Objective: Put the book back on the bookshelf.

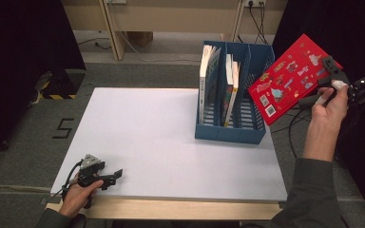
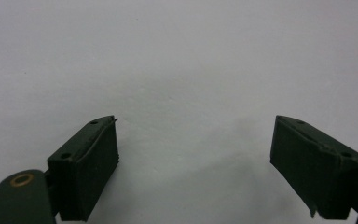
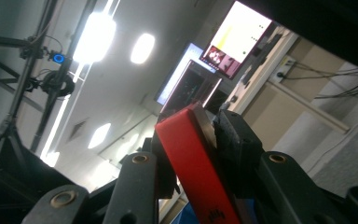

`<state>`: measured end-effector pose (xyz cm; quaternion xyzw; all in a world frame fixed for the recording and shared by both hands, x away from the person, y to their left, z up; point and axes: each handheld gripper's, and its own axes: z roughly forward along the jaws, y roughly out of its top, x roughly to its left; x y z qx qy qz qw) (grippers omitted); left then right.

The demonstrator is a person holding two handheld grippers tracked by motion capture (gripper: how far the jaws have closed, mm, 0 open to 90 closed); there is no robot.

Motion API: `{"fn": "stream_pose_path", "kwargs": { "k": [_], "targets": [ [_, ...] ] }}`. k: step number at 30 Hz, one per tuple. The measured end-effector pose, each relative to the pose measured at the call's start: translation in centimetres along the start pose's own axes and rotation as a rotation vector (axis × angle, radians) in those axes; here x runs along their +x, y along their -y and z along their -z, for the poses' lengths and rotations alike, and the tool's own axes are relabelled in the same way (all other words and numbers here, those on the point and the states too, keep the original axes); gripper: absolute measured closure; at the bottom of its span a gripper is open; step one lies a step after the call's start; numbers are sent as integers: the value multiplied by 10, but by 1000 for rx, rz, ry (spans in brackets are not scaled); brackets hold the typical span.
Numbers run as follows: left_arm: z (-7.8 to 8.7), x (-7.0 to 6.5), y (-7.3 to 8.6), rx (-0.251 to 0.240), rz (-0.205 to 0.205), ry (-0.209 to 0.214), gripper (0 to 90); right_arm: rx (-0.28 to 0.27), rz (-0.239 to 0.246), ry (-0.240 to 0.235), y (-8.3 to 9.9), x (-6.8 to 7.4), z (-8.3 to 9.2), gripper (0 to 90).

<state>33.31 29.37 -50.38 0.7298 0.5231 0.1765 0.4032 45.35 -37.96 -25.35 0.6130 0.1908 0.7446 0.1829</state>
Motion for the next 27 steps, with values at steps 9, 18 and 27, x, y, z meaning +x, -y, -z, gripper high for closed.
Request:
{"fn": "stream_pose_path", "kwargs": {
  "k": [9, 18, 27],
  "targets": [
    [0, 0, 0, -3, 1, 1, 145, 16, 3, -23, 14, 4, -18, 689],
    [1, 0, 1, -3, 2, 4, 145, 35, 79, -4, 23, 19, -37, 684],
    [1, 1, 1, -3, 6, 8, 146, 41, 133, -14, 23, 36, -43, 683]
  ]
}}
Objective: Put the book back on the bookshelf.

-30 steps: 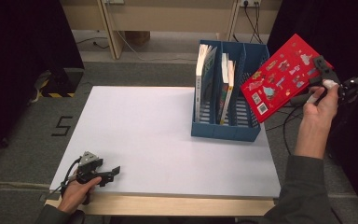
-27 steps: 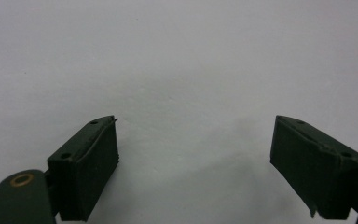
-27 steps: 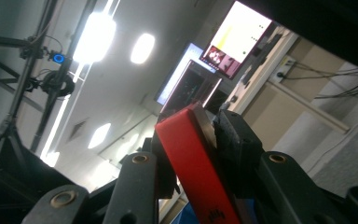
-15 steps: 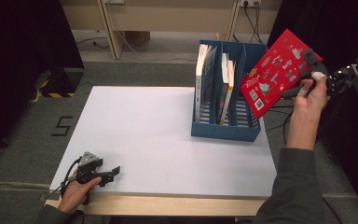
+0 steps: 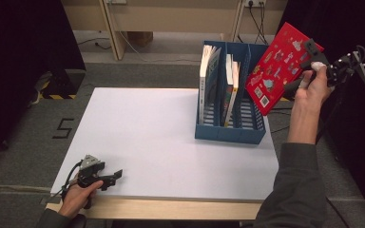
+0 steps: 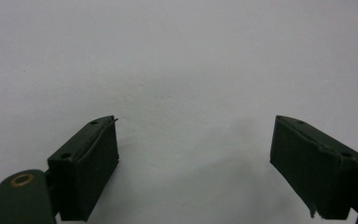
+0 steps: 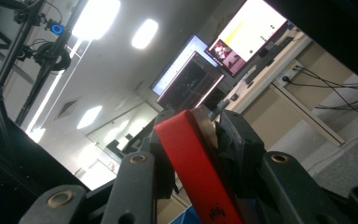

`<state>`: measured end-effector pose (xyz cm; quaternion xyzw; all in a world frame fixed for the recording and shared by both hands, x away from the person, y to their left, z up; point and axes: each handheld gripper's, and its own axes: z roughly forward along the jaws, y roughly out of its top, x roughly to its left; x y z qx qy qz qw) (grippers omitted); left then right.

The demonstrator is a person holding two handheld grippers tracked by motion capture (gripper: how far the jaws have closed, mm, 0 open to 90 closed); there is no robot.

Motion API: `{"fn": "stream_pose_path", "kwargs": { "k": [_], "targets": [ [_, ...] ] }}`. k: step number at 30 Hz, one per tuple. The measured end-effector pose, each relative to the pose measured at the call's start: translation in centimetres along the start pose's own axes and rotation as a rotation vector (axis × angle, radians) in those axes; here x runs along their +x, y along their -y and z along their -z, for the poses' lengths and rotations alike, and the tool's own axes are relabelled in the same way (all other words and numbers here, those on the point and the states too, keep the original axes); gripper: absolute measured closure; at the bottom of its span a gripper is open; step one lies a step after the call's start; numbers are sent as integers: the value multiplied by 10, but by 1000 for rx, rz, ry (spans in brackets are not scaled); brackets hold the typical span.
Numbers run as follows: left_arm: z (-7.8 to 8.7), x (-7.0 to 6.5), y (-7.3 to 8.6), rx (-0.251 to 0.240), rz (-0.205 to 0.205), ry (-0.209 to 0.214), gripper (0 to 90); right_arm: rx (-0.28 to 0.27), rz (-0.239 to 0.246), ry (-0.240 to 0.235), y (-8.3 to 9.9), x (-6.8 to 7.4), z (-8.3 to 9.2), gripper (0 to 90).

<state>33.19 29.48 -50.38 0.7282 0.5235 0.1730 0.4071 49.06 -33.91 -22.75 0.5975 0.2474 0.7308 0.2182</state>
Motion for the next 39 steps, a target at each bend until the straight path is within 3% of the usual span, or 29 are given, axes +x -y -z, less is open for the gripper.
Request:
{"fn": "stream_pose_path", "kwargs": {
  "k": [3, 8, 14, 16, 23, 25, 30, 35, 39],
  "targets": [
    [0, 0, 0, 1, -2, 1, 146, -27, -6, 2, -5, 2, 1, 687],
    [0, -1, 0, 2, -4, 1, 145, -41, 38, 38, -3, 1, -7, 683],
    [0, -1, 0, 2, -3, 1, 145, -7, 32, 12, 13, -2, -21, 682],
    [1, 0, 1, 0, -1, 3, 145, 1, 56, 28, 19, -4, -27, 679],
    [1, 0, 1, 1, -4, 4, 145, 45, 48, 38, 44, -25, -39, 668],
    [1, 0, 1, 1, -3, 4, 145, 36, 77, 22, 45, -26, -38, 668],
    [1, -1, 1, 2, 0, 2, 143, 56, 89, -7, 49, -22, -35, 664],
    [1, -1, 1, 2, 0, 3, 143, 46, 92, 5, 52, -16, -36, 660],
    [1, 0, 1, -2, -1, 8, 143, 25, 69, 36, 47, -22, -37, 666]
  ]
}}
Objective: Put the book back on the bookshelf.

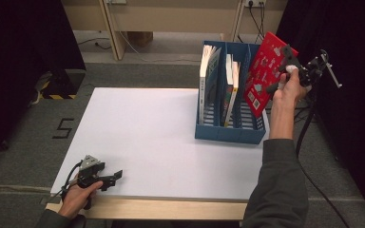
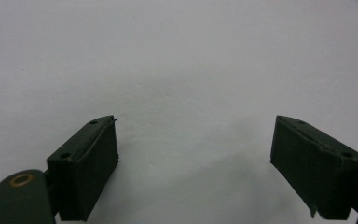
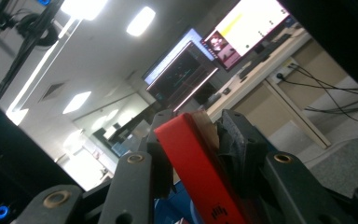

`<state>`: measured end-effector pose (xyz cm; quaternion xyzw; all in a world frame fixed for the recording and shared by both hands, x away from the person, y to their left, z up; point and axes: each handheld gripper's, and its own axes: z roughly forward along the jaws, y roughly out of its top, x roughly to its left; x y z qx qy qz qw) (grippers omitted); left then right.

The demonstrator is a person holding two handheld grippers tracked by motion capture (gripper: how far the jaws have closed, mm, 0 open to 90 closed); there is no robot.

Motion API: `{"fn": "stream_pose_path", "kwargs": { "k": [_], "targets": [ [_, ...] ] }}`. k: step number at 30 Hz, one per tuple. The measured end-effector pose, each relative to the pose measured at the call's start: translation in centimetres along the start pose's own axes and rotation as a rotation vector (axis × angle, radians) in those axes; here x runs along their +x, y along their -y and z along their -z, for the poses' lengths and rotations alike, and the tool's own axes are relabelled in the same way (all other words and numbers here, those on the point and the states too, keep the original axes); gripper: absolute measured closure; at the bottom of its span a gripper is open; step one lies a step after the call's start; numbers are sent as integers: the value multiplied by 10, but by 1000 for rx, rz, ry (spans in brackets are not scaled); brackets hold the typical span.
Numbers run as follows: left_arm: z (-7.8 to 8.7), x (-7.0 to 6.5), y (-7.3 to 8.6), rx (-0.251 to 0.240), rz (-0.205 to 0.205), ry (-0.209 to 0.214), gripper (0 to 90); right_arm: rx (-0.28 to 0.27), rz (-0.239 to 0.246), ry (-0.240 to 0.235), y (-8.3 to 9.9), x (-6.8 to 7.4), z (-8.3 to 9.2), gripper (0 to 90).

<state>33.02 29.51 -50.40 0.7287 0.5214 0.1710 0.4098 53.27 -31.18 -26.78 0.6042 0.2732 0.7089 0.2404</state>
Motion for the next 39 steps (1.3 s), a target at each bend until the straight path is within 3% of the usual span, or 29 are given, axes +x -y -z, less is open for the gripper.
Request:
{"fn": "stream_pose_path", "kwargs": {
  "k": [7, 13, 16, 19, 25, 32, 36, 39],
  "targets": [
    [1, 0, 0, 3, 1, 1, 144, -19, -27, 7, -3, -6, 1, 666],
    [0, 0, 0, 1, 1, 0, 144, 16, 25, -6, 13, -10, -3, 666],
    [0, -1, 0, 0, -3, 2, 143, 1, 41, -19, 16, -11, -2, 669],
    [0, -1, 0, 2, -3, 2, 143, 10, 89, -25, 18, -10, 1, 675],
    [-1, -2, 0, 3, -7, 6, 144, 54, 120, -42, 21, -9, 14, 671],
    [-2, -3, -1, 7, -13, 16, 144, 28, 140, -24, 25, -13, 26, 680],
    [-2, -3, -1, 6, -12, 18, 145, 45, 154, -17, 26, -17, 37, 687],
    [-2, -3, -1, 6, -16, 22, 145, 37, 171, -4, 28, -27, 46, 688]
  ]
}}
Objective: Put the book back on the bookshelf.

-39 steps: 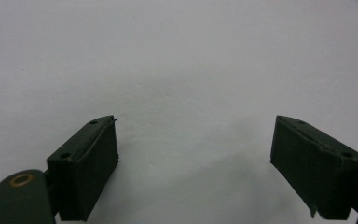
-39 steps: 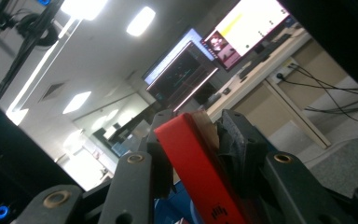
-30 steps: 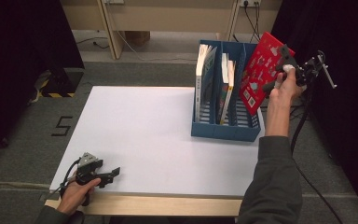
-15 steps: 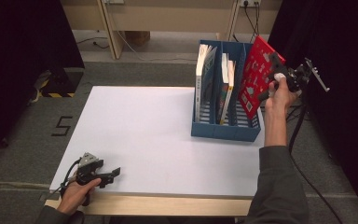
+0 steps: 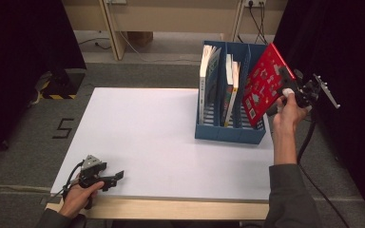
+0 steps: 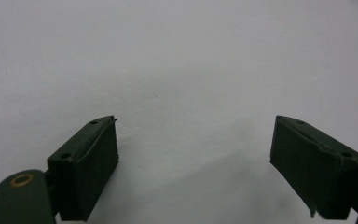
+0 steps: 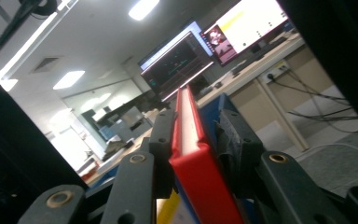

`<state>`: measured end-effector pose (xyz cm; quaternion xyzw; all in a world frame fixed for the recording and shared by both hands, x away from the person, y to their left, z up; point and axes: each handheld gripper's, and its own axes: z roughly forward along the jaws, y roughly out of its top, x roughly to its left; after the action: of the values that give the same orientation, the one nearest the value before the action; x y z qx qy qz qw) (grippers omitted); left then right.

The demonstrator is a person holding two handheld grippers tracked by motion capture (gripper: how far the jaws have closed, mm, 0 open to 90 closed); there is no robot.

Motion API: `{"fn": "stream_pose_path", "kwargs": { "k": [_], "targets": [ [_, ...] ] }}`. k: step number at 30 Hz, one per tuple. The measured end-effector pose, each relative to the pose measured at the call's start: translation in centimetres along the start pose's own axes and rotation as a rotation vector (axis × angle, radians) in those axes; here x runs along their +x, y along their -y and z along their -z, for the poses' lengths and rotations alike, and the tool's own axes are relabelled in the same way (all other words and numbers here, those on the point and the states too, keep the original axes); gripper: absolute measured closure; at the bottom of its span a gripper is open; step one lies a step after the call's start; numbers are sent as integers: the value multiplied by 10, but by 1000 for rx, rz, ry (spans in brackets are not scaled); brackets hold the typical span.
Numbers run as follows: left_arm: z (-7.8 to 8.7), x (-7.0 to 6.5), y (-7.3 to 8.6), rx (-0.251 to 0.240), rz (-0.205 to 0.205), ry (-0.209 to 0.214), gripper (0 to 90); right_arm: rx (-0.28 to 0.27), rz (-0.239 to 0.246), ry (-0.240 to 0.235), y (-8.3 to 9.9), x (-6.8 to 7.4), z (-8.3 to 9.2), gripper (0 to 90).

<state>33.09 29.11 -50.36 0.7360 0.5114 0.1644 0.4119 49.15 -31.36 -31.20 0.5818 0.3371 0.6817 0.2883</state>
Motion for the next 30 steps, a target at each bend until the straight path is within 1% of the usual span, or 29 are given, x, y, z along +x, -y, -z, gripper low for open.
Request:
{"fn": "stream_pose_path", "kwargs": {
  "k": [1, 3, 4, 6, 7, 8, 9, 11, 12, 14, 16, 20, 21, 23, 26, 28, 30],
  "targets": [
    [0, 0, 0, 0, 1, 0, 145, 5, 0, -4, 1, -3, 3, 685],
    [0, 0, 0, -1, 3, -2, 145, 40, -8, 0, 4, -9, 9, 676],
    [-1, -1, 0, -1, 3, -1, 145, 59, -20, 2, 6, -12, 12, 670],
    [-1, -1, -1, 2, 0, -5, 144, 83, -35, -26, 9, -16, 16, 697],
    [-2, -1, -1, 1, -2, -4, 144, 93, -48, -35, 12, -16, 17, 696],
    [-2, -1, -1, 3, -6, -5, 143, 98, -45, -41, 14, -15, 18, 692],
    [-2, -1, -1, 3, -4, -3, 142, 116, -14, -44, 15, -13, 17, 691],
    [-2, -1, -1, 3, -3, -1, 144, 134, 5, -21, 18, -12, 14, 687],
    [-1, -1, -1, 2, 0, 1, 144, 143, -7, -29, 20, -13, 12, 686],
    [-1, 0, -1, 0, 3, 6, 145, 160, -11, -28, 22, -13, 11, 668],
    [-1, 0, 0, 0, 1, 6, 145, 168, -25, -47, 24, -13, 11, 659],
    [-1, 0, -1, 2, 4, 8, 145, 185, -24, -49, 25, -11, 15, 625],
    [-1, 0, -1, 2, 5, 7, 145, 199, -22, -61, 26, -12, 16, 616],
    [-1, 0, -1, 2, 5, 6, 145, 212, -39, -77, 30, -13, 20, 602],
    [-1, 0, -1, 2, 5, 5, 144, 212, -10, -83, 37, -12, 24, 590],
    [-1, 0, -1, 2, 7, 6, 144, 220, 1, -99, 40, -9, 24, 585],
    [-1, 0, -1, 2, 7, 6, 144, 228, -3, -111, 43, -5, 23, 581]
  ]
}}
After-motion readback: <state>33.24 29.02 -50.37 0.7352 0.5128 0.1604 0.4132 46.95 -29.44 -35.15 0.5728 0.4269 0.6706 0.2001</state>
